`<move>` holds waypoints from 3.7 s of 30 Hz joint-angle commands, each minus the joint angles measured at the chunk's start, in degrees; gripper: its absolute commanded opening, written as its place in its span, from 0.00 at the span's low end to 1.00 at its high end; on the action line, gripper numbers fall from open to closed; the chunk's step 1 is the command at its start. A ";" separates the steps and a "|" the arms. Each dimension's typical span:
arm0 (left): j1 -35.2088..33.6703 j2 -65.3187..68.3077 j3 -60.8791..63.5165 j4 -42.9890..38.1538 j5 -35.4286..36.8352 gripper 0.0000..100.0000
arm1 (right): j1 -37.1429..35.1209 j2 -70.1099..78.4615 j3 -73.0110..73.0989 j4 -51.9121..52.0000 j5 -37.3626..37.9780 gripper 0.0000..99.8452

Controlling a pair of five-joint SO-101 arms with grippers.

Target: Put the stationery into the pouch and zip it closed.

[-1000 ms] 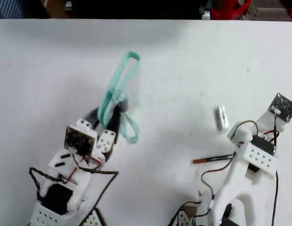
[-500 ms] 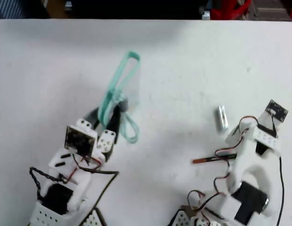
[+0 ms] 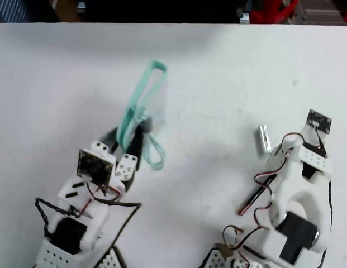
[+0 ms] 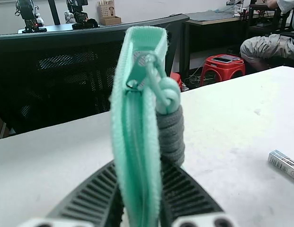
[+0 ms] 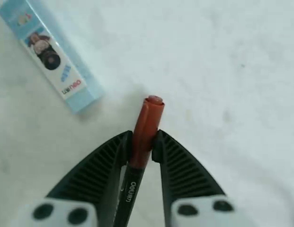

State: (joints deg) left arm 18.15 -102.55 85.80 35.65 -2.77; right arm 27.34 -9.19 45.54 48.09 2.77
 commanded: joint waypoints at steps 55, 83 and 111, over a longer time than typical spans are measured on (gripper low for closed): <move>0.75 -0.04 0.62 -1.58 -0.35 0.06 | -41.71 -43.56 -55.03 18.33 3.87 0.02; 0.75 -0.04 0.44 -1.58 -0.53 0.06 | -69.14 -22.55 -68.84 11.38 12.31 0.02; 0.04 -0.04 0.26 -2.81 -0.62 0.06 | -60.70 -22.99 -31.74 -20.18 15.82 0.02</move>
State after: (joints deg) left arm 18.33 -102.64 86.77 34.42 -2.77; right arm -34.11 -31.43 11.69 29.45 17.89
